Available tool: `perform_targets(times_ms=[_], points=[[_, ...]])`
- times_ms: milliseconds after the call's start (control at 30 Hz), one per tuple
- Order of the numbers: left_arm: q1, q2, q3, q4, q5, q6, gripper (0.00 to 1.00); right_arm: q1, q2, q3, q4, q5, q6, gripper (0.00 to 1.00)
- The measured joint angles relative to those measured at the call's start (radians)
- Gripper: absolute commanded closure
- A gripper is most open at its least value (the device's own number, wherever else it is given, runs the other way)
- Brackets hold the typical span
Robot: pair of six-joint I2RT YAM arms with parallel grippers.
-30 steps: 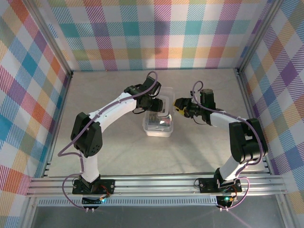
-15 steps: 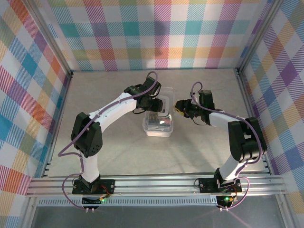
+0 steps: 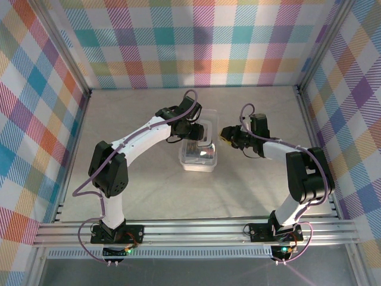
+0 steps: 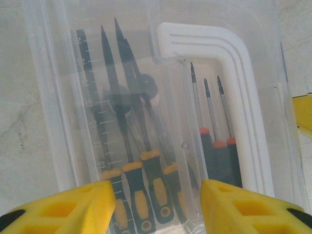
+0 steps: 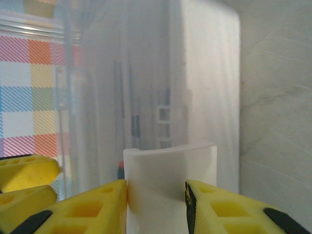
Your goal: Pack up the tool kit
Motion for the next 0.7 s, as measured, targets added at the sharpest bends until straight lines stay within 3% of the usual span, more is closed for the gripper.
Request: perform_targets(times_ms=[700], points=[[0.000,-0.002,-0.001,0.001,0.001,0.000,0.48,-0.001,0.067,-0.014,0.080,-0.055,0.079,0.69]])
